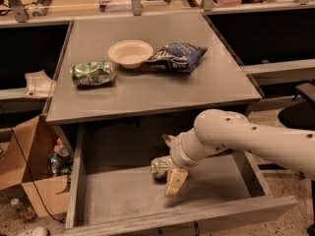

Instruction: Pick 7up can from top drawer and place on counter

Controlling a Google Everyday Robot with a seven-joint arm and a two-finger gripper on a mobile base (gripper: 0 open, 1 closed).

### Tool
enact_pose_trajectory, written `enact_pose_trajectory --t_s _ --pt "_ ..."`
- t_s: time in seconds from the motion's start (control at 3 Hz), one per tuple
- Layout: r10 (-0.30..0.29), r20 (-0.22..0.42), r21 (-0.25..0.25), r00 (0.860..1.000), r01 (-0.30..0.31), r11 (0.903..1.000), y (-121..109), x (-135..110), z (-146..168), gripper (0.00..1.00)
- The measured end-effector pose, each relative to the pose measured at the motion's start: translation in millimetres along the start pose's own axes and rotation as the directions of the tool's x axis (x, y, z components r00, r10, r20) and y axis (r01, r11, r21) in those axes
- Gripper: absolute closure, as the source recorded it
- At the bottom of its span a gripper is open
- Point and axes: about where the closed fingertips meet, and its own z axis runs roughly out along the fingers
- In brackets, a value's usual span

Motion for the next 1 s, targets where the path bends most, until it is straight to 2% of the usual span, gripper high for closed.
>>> enact_pose_trajectory --t_s 0.67,1.0 --pt "0.004 -0.003 -0.016 1.000 -0.004 0.9999 4.9 0.7 7.6 0.02" --pt "0.004 -0.003 -0.016 1.000 -0.004 0.9999 4.9 0.7 7.6 0.25"
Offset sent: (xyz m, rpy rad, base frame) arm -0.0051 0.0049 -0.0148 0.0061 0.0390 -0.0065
